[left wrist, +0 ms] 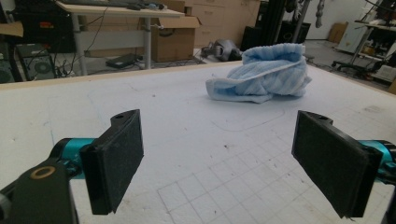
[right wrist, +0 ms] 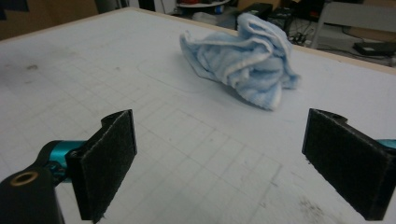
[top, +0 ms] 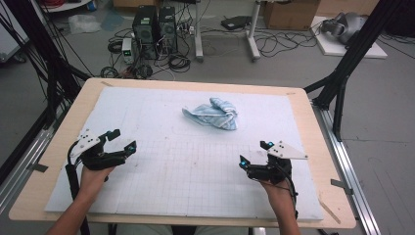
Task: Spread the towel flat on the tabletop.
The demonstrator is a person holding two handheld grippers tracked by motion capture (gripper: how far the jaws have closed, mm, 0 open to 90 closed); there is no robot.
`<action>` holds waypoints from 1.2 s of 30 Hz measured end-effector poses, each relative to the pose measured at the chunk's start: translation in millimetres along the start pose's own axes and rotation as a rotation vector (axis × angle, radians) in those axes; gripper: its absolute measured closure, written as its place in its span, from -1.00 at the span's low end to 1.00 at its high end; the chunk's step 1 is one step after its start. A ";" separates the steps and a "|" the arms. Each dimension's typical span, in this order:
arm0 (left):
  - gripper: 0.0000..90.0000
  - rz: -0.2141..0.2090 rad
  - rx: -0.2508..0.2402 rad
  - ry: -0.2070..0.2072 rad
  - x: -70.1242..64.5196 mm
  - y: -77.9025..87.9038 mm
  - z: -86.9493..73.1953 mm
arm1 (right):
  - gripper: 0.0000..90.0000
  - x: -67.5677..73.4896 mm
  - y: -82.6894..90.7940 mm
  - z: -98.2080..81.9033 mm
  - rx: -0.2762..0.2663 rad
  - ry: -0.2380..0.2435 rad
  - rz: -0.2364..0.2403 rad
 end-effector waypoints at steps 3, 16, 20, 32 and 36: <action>-0.62 -0.004 0.007 -0.004 -1.1 -0.4 -0.8 | -0.80 5.7 -12.2 5.2 0.009 -0.007 0.044; -0.61 -0.013 0.021 0.002 -0.2 -2.7 -3.5 | -0.80 16.0 -83.5 36.7 0.076 0.052 0.139; -0.61 -0.012 0.018 0.004 0.0 -2.5 -3.3 | -0.80 10.4 -104.2 44.8 0.094 0.038 0.147; -0.61 -0.023 0.024 0.007 -1.1 -4.7 -4.4 | -0.80 -17.8 -163.9 47.1 0.209 0.059 0.053; -0.61 -0.021 0.020 0.009 -1.0 -4.5 -4.2 | -0.80 -23.1 -176.1 42.4 0.229 0.067 0.032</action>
Point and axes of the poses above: each handheld gripper's, and its own axes: y roughly backward along the jaws, z roughly out of its top, x roughly to its left, the point moved 3 cm from there along -y, roughly forward along the jaws, and after that the axes turned 15 degrees about -x, right-handed, at the moved point
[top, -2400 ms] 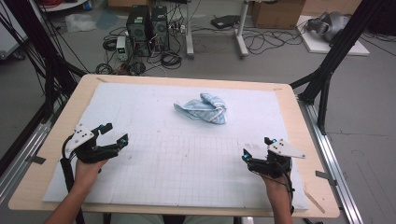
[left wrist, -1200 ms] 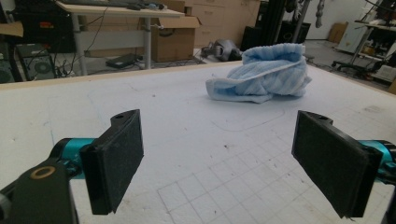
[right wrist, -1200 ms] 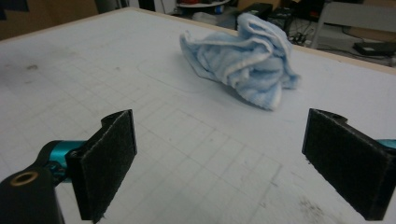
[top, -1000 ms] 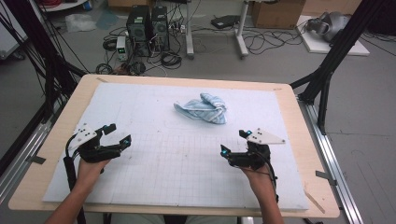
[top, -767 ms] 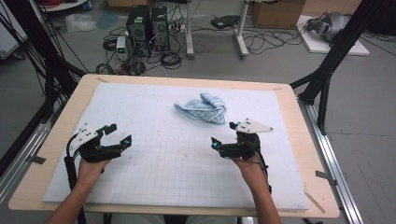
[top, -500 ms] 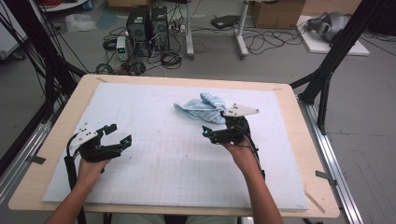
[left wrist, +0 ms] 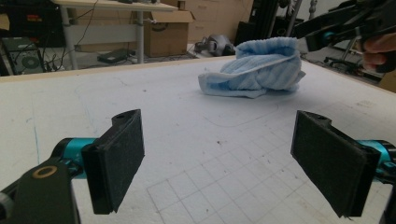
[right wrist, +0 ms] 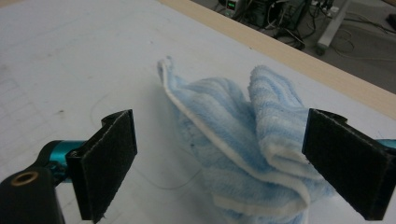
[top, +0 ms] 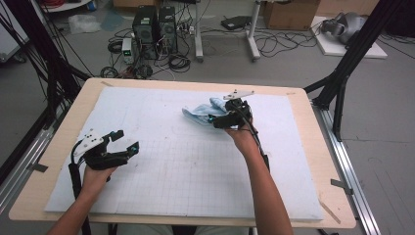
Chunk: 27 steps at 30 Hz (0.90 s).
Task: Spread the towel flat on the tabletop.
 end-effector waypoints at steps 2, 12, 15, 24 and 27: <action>-0.61 0.000 0.002 0.002 0.0 0.0 -0.4 | -0.80 -2.7 -8.5 -3.0 0.025 0.010 -0.014; -0.60 -0.002 0.004 0.004 0.8 0.0 -1.0 | -0.65 -12.4 -49.7 -14.5 0.162 0.139 -0.124; -0.60 0.003 0.001 0.007 1.9 1.6 -0.6 | -0.65 -16.2 -53.4 -19.3 0.179 0.128 -0.130; -0.60 0.021 0.002 0.010 5.0 4.1 -0.4 | 0.14 -10.6 -56.6 -24.1 0.239 0.078 -0.141; -0.59 0.026 -0.001 0.012 5.6 5.0 0.2 | 0.47 -7.0 -51.6 -19.4 0.235 0.072 -0.108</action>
Point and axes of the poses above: each handheld gripper's, and its own axes: y roughly backward along the jaws, z roughly out of its top, x roughly to its left, the point moved 3 cm from there along -y, roughly forward along the jaws, and after that the axes turned 15 degrees about -x, right-handed, at the moved point
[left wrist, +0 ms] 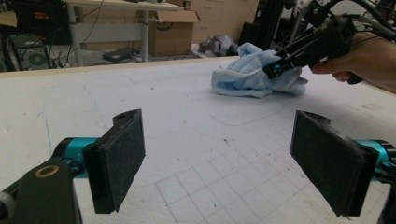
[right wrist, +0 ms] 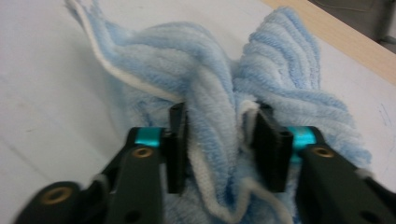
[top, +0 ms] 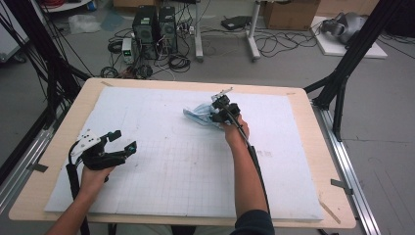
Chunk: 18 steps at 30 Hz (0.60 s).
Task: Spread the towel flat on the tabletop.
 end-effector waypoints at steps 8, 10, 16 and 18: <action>-0.57 0.035 0.008 -0.017 2.4 4.8 2.1 | 0.63 12.3 25.1 -4.1 -0.087 -0.038 0.156; -0.57 0.043 0.004 -0.017 2.8 7.3 2.8 | 0.63 19.2 33.6 -4.4 -0.119 -0.056 0.203; -0.57 0.054 0.005 -0.021 1.2 18.9 3.7 | 0.63 44.9 60.5 -5.1 -0.167 -0.040 0.308; -0.57 0.053 0.003 -0.021 -1.0 23.1 4.1 | 0.63 54.4 68.2 -6.4 -0.173 -0.028 0.335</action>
Point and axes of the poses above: each handheld gripper's, and its own axes: y roughly backward along the jaws, z roughly out of its top, x roughly to its left, the point moved 3 cm from there along -y, roughly forward along the jaws, and after that the axes turned 15 degrees about -x, right-handed, at the moved point
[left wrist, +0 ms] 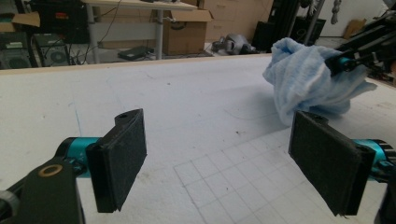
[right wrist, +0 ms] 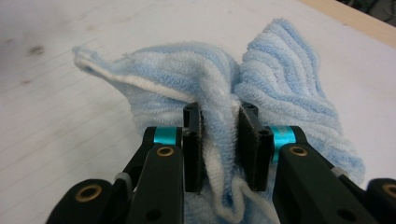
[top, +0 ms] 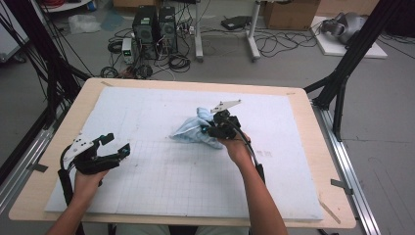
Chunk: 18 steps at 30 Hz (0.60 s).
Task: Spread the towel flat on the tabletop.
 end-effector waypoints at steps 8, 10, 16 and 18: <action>-0.55 -0.020 0.001 -0.005 -7.9 9.7 0.6 | 0.63 46.4 9.9 -5.4 0.015 0.036 0.137; -0.55 -0.025 0.000 -0.005 -9.5 10.4 1.0 | 0.62 57.5 8.9 -5.6 0.018 0.057 0.188; -0.55 -0.029 0.002 -0.009 -10.6 9.1 1.1 | -0.03 66.8 2.1 -9.8 0.039 0.039 0.210; -0.55 -0.030 0.007 -0.005 -10.4 8.4 0.1 | -0.11 62.1 11.2 -3.5 -0.029 0.009 0.200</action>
Point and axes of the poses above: each handheld gripper's, and its own axes: y roughly backward along the jaws, z roughly out of its top, x roughly to its left, the point moved 3 cm from there along -y, roughly forward along the jaws, and after that the axes turned 15 degrees about -x, right-handed, at the moved point
